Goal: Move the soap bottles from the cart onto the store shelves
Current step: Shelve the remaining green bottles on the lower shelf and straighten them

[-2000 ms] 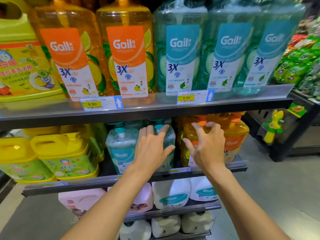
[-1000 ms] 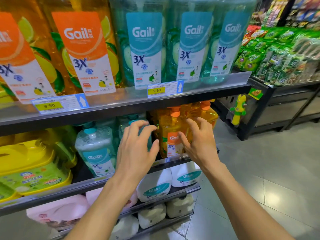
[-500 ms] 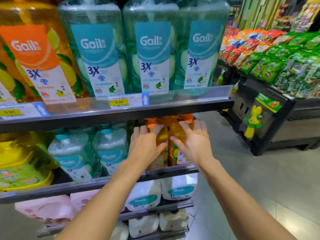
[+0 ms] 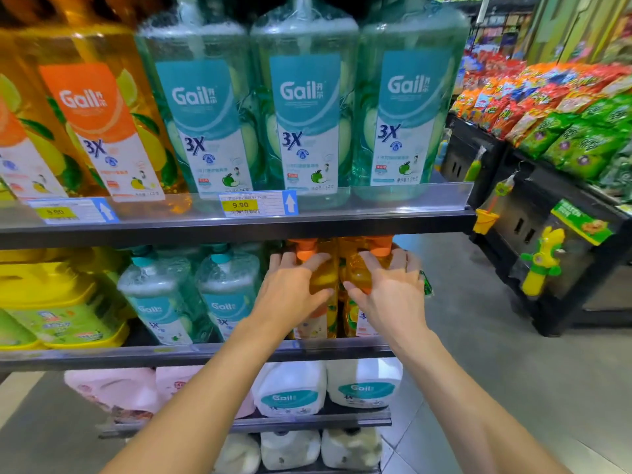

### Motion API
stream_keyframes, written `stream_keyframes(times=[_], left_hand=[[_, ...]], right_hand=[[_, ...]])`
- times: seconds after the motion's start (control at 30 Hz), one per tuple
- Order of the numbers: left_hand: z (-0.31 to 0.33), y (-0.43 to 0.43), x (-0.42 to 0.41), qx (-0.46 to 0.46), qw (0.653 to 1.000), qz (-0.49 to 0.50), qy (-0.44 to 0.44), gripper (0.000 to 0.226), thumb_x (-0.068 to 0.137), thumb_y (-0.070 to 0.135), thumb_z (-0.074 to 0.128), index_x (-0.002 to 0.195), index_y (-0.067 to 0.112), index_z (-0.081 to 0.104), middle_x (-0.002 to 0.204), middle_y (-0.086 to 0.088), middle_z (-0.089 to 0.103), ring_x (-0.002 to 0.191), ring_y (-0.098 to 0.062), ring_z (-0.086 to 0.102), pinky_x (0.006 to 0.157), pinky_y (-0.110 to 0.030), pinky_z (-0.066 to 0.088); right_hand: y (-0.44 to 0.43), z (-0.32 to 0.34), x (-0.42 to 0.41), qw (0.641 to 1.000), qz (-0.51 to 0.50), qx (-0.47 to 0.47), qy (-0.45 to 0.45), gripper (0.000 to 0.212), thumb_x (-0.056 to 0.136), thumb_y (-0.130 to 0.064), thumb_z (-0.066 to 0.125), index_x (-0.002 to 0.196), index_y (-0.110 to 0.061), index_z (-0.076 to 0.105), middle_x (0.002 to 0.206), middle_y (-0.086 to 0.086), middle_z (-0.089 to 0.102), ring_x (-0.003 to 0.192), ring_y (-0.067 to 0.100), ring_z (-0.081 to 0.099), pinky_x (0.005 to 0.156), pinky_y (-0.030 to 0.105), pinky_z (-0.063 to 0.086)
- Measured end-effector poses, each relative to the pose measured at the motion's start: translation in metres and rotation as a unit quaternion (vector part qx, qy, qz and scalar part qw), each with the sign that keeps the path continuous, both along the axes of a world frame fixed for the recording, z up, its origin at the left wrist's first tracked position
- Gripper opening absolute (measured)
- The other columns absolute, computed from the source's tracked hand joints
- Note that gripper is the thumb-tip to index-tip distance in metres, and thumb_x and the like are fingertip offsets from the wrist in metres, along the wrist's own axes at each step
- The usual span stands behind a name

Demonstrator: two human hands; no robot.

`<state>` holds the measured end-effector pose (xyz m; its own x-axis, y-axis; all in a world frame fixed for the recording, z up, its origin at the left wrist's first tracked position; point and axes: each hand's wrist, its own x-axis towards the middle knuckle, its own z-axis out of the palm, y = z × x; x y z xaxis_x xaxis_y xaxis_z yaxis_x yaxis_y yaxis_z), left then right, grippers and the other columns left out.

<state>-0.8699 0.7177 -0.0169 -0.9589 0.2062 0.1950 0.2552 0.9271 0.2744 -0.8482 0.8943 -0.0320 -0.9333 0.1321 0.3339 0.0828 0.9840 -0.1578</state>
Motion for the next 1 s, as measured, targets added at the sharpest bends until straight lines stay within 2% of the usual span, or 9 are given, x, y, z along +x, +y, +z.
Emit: stream_keyframes(times=[0.17,0.27,0.4,0.47,0.53,0.73,0.83,1.0], left_hand=[[0.011,0.003,0.013,-0.005,1.000,0.007,-0.010,0.063,0.097,0.052,0.062,0.155,0.042,0.039,0.144,-0.007,0.046,0.135,-0.031,0.040,0.111,-0.043,0.043],[0.035,0.002,0.029,-0.047,0.998,0.043,-0.028,0.056,0.098,0.055,0.057,0.151,0.041,0.045,0.148,-0.008,0.044,0.137,-0.035,0.041,0.107,-0.048,0.044],[0.080,-0.001,0.057,-0.076,0.996,0.035,0.007,0.054,0.099,0.060,0.051,0.147,0.035,0.050,0.134,0.001,0.058,0.125,-0.026,0.052,0.093,-0.042,0.048],[0.105,0.000,0.071,-0.075,0.996,0.028,0.045,0.053,0.098,0.061,0.050,0.145,0.037,0.052,0.133,0.006,0.064,0.124,-0.024,0.057,0.090,-0.040,0.050],[0.127,0.000,0.082,-0.068,0.995,0.027,0.070,0.052,0.097,0.062,0.051,0.144,0.039,0.053,0.133,0.009,0.067,0.124,-0.023,0.061,0.090,-0.040,0.051],[0.179,-0.007,0.089,-0.028,0.980,0.019,0.197,0.057,0.098,0.060,0.053,0.149,0.034,0.048,0.142,0.007,0.060,0.131,-0.023,0.054,0.093,-0.042,0.050],[0.209,-0.005,0.076,-0.007,0.965,0.018,0.263,0.061,0.097,0.057,0.058,0.150,0.027,0.049,0.148,0.000,0.053,0.135,-0.028,0.047,0.102,-0.046,0.046],[0.254,0.008,0.045,-0.025,0.952,0.037,0.303,0.068,0.096,0.057,0.059,0.153,0.022,0.045,0.151,-0.011,0.048,0.137,-0.036,0.041,0.107,-0.049,0.041]], right_hand=[[0.000,0.008,0.009,1.000,0.007,0.005,-0.004,0.062,0.096,-0.064,0.051,0.151,-0.035,0.048,0.155,0.020,0.044,0.145,0.045,0.036,0.110,0.057,0.042],[-0.002,0.021,0.023,1.000,0.007,-0.001,0.024,0.054,0.095,-0.057,0.059,0.143,-0.033,0.058,0.150,0.019,0.052,0.141,0.044,0.042,0.108,0.057,0.043],[-0.005,0.044,0.041,0.994,0.040,0.000,0.104,0.040,0.089,-0.044,0.073,0.121,-0.021,0.072,0.121,0.012,0.070,0.112,0.036,0.062,0.088,0.049,0.054],[-0.007,0.061,0.048,0.987,0.063,-0.013,0.148,0.036,0.088,-0.040,0.074,0.117,-0.018,0.073,0.107,0.008,0.073,0.096,0.032,0.066,0.078,0.043,0.056],[-0.011,0.081,0.056,0.981,0.077,-0.028,0.176,0.034,0.089,-0.040,0.072,0.115,-0.019,0.073,0.101,0.005,0.075,0.090,0.030,0.068,0.073,0.039,0.057],[-0.013,0.135,0.064,0.952,0.113,-0.006,0.285,0.040,0.093,-0.043,0.061,0.121,-0.015,0.068,0.108,0.006,0.070,0.097,0.029,0.063,0.077,0.041,0.055],[-0.009,0.167,0.050,0.938,0.102,0.012,0.330,0.048,0.092,-0.046,0.057,0.125,-0.011,0.064,0.116,0.010,0.065,0.103,0.033,0.059,0.083,0.046,0.055],[-0.001,0.224,0.017,0.923,0.061,0.028,0.378,0.063,0.088,-0.052,0.056,0.132,-0.007,0.060,0.122,0.020,0.060,0.107,0.042,0.056,0.083,0.052,0.053]])
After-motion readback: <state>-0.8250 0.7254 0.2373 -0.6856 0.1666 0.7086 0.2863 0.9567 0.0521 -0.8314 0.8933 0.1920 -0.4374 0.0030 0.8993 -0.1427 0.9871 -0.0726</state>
